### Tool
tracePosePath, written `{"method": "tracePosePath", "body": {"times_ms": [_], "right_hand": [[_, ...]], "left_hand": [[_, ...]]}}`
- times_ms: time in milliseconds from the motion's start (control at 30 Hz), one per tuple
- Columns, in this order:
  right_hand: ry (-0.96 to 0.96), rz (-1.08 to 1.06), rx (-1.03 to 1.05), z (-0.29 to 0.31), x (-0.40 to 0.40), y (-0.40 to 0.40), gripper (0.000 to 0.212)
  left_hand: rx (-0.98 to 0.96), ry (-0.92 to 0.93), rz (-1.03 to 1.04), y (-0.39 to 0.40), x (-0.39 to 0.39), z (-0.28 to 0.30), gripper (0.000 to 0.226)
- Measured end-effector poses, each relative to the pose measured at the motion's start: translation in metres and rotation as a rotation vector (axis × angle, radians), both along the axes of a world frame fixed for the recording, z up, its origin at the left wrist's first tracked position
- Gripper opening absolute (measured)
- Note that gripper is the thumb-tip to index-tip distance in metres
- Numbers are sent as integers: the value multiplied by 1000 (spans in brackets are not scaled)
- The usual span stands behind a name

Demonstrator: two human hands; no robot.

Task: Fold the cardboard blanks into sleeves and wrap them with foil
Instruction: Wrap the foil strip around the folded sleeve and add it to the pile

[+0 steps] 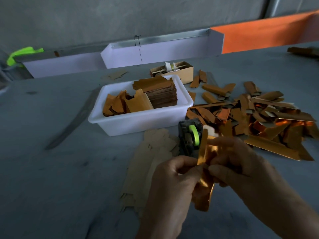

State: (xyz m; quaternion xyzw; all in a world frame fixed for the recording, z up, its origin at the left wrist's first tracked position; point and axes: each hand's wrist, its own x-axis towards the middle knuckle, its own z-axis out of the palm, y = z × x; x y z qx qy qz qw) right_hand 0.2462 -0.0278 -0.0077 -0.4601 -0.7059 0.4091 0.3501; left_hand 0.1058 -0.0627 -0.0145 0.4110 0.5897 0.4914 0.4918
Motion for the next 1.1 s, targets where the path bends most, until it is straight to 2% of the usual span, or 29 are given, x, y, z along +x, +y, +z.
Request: {"method": "tracePosePath", "body": {"times_ms": [100, 267, 367, 633, 700, 833, 900, 967, 1033, 1100], "right_hand": [[2, -51, -12, -2, 0, 1, 33], [-20, -95, -50, -3, -1, 2, 27], [-44, -95, -60, -4, -2, 2, 27], [-147, -73, -3, -6, -2, 0, 30], [-215, -65, 55, -3, -2, -1, 30], [-341, -47, 125, 6, -3, -3, 27], [-364, -47, 136, 11, -4, -4, 25], [-376, -54, 132, 15, -5, -5, 25], [-401, -56, 125, 17, -6, -7, 26], [-412, -85, 127, 18, -6, -7, 28]], "left_hand": [[-15, -50, -10, 0, 1, 2, 11], [-42, -17, -52, -1, -1, 3, 16], [-60, -52, -81, -3, -3, 6, 10], [44, 83, 73, -4, 8, -6, 20], [111, 187, 144, -6, 14, -12, 19], [374, 531, 252, -9, 26, -23, 15], [465, 615, 278, -9, 28, -21, 12], [472, 586, 327, -9, 29, -20, 16], [443, 471, 344, -10, 29, -23, 7], [423, 437, 348, -10, 28, -27, 13]]}}
